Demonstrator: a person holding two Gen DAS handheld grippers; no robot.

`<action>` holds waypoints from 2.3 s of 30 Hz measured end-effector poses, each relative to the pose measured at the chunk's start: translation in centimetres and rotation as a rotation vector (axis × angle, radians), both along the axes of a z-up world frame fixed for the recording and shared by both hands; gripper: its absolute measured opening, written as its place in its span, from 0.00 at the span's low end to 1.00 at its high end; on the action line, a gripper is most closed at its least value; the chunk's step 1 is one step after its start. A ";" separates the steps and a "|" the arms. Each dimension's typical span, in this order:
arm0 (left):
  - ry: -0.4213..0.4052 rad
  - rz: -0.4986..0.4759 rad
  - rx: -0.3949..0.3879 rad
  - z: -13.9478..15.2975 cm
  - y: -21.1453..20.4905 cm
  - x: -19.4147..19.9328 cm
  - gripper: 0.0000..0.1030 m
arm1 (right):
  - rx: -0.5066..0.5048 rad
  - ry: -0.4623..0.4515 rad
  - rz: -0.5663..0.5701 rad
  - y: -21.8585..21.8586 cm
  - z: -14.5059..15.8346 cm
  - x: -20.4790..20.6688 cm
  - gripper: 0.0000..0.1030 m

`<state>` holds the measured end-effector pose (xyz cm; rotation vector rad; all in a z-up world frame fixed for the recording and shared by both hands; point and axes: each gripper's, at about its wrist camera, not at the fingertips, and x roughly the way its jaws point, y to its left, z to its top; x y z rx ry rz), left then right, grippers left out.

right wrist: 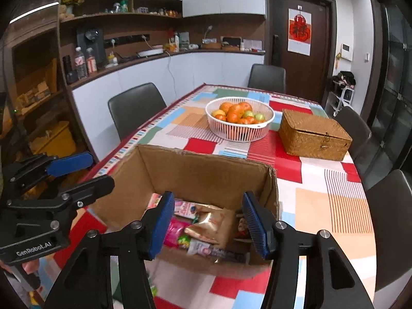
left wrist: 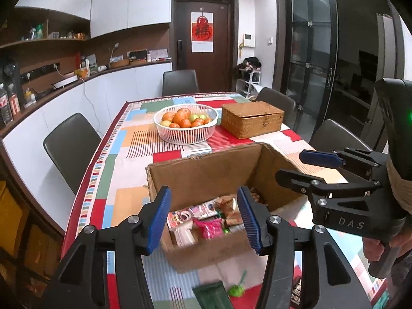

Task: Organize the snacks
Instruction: 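Move both open grippers back over the remaining snacks, then grasp the second green lollipop with the left gripper while the right gripper grasps the yellow-green candy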

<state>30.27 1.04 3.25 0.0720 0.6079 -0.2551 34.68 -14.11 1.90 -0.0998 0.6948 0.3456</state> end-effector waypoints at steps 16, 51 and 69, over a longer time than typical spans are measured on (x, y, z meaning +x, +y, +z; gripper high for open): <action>-0.032 0.004 0.044 -1.6 -1.5 -10.0 0.59 | -0.026 -0.102 -0.075 -2.5 0.3 -10.4 0.58; 0.085 -0.034 0.237 -14.4 -4.4 -10.4 0.59 | -0.139 0.240 -0.226 -6.6 -13.2 -14.1 0.57; 0.195 -0.082 0.242 -18.1 -5.8 -4.8 0.40 | -0.122 0.338 -0.233 -7.4 -16.7 -10.9 0.39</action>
